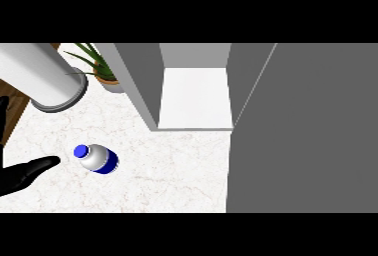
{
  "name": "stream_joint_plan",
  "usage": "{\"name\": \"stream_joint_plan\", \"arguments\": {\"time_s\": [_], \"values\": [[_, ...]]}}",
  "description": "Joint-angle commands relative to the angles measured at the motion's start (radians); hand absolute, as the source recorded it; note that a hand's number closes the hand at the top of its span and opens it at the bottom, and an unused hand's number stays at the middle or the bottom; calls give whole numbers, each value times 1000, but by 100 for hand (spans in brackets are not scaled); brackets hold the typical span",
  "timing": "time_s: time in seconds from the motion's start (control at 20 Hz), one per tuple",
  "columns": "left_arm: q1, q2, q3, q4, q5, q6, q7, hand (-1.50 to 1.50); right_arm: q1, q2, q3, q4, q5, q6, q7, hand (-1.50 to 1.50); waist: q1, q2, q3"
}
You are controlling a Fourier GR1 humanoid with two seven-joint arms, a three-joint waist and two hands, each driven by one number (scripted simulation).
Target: Pick up the bottled water, place it into the cabinet and close the cabinet
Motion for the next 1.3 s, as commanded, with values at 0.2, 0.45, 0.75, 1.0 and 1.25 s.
{"name": "stream_joint_plan", "arguments": {"time_s": [0.2, 0.45, 0.75, 1.0, 1.25], "values": [[125, -4, -12, -27, -52, -11, 39, -150, 230, -18, 77, -144, 21, 53, -46, -150, -5, 1, 1], [142, 1, -2, -80, -73, 27, 141, -150, 290, -19, 125, -170, 49, 54, -84, -150, -3, 1, 1], [172, -17, 45, 108, 6, -51, -2, -150, 380, -32, 200, -231, 92, 35, -98, -150, -6, 1, 0], [155, -33, 51, 334, 14, -95, -103, -150, 451, -57, 213, -244, 93, 48, -167, -150, -22, 0, -1], [137, -79, 43, 515, 25, -137, -227, -150, 478, -82, 238, -235, 138, 44, -203, -150, -19, 1, -1]]}}
